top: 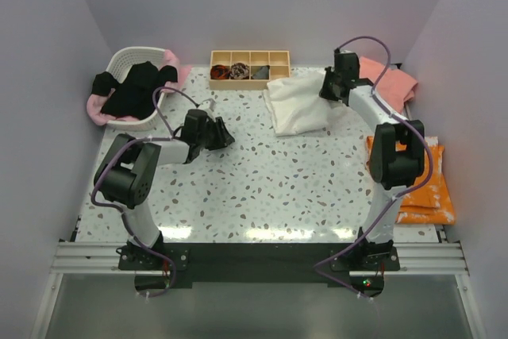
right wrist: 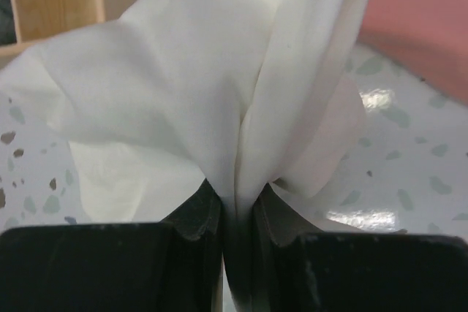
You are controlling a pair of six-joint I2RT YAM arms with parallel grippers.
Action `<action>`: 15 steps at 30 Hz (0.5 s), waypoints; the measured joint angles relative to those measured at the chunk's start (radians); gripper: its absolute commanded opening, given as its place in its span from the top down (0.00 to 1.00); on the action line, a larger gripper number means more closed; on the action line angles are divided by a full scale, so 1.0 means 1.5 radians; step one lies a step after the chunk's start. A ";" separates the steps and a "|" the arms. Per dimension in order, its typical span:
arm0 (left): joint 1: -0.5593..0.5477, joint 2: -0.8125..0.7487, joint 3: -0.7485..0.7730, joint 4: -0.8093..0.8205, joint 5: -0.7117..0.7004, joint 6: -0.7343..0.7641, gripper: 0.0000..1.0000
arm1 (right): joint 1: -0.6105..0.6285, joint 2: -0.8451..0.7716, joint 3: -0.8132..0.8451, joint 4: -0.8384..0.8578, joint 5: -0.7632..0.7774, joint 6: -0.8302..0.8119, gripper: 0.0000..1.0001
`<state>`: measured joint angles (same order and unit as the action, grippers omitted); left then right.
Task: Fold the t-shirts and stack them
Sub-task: Put the neatly folded tshirt into the corner of the board with the right arm
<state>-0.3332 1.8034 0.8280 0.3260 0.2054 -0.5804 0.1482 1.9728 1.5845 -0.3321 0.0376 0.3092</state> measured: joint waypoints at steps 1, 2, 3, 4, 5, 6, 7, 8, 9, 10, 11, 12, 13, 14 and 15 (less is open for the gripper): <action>-0.003 0.000 0.000 -0.001 0.001 0.000 0.56 | -0.011 0.002 0.005 0.013 0.018 0.006 1.00; -0.005 0.000 0.000 0.000 0.003 0.000 0.56 | -0.022 0.005 0.006 0.028 0.033 0.011 1.00; -0.006 0.000 0.000 -0.001 0.004 0.000 0.56 | -0.032 0.011 0.008 0.040 0.050 0.014 1.00; -0.007 0.000 0.000 -0.001 0.006 -0.001 0.56 | -0.041 0.019 0.016 0.047 0.061 0.016 1.00; -0.008 0.000 0.000 -0.001 0.008 -0.001 0.56 | -0.051 0.034 0.027 0.057 0.073 0.019 1.00; -0.009 0.000 0.000 -0.001 0.009 -0.001 0.56 | -0.062 0.051 0.040 0.069 0.080 0.021 1.00; -0.009 0.000 0.000 -0.001 0.011 -0.001 0.56 | -0.072 0.072 0.054 0.085 0.088 0.021 1.00; -0.009 0.000 0.000 -0.001 0.012 -0.001 0.56 | -0.080 0.087 0.063 0.096 0.090 0.022 1.00; -0.010 0.000 0.000 -0.001 0.013 -0.001 0.56 | -0.087 0.107 0.077 0.101 0.092 0.022 1.00; -0.010 0.000 0.000 -0.001 0.016 -0.001 0.56 | -0.099 0.127 0.092 0.106 0.093 0.022 1.00; -0.010 0.001 0.000 -0.001 0.017 -0.001 0.56 | -0.107 0.145 0.105 0.115 0.094 0.022 1.00; -0.010 0.001 0.000 -0.001 0.018 -0.001 0.56 | -0.115 0.161 0.115 0.121 0.094 0.023 1.00; -0.010 0.002 0.000 -0.002 0.018 -0.001 0.56 | -0.124 0.175 0.127 0.126 0.093 0.024 1.00; -0.010 0.003 0.001 -0.002 0.018 -0.001 0.56 | -0.134 0.188 0.140 0.130 0.091 0.026 1.00; -0.010 0.006 0.003 -0.002 0.019 -0.002 0.56 | -0.141 0.196 0.147 0.136 0.091 0.027 1.00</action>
<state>-0.3485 1.8122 0.8330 0.3237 0.2340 -0.5827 -0.0635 2.2673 1.8046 -0.1280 0.1734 0.3496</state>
